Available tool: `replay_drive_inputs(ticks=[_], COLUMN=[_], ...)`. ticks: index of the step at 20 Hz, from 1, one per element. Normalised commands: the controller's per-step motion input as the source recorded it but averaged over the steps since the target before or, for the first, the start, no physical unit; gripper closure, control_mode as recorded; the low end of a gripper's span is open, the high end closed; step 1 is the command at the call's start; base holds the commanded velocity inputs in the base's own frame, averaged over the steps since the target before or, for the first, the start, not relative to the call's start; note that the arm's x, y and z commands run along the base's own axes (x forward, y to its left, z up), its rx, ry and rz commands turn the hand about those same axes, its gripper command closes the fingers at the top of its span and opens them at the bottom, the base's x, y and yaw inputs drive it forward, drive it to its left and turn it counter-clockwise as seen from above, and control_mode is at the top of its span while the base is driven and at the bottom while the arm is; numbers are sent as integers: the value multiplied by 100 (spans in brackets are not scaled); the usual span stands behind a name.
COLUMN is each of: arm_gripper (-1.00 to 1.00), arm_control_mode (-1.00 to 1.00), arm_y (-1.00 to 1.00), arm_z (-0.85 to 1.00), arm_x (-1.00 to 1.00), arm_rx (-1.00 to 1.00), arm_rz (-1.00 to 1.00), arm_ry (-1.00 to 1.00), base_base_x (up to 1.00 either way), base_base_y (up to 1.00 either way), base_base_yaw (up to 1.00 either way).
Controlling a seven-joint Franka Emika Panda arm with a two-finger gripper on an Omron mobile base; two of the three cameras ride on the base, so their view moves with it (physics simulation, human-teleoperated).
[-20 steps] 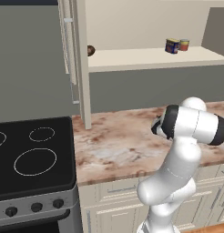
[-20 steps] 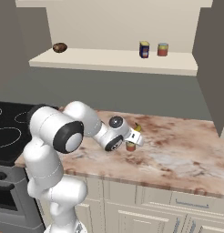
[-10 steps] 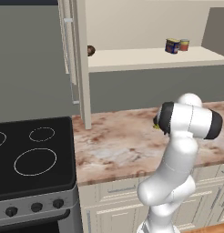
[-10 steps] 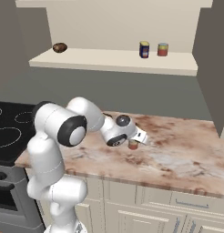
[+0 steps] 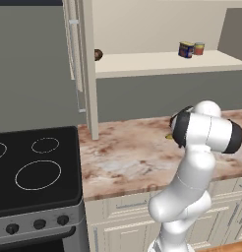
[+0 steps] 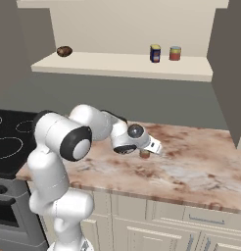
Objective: Pick the cans from the counter and place them in their designated side in the cabinet.
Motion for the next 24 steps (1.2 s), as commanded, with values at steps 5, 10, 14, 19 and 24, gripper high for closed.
replay_drive_inputs(ticks=[5,10,14,19,24], arm_gripper=[100,100,100,100,100], arm_control_mode=[-100,-100,-100,-100,-100], arm_y=[0,0,0,1,8], arm_z=[48,46,35,30,25], arm_x=[0,0,0,0,0], arm_rx=[1,0,0,0,0], arm_rz=[0,0,0,1,1], arm_ry=[-11,-11,-8,-4,-1], base_base_x=[0,0,0,0,0], base_base_y=[0,0,0,0,0], base_base_yaw=[0,0,0,0,0])
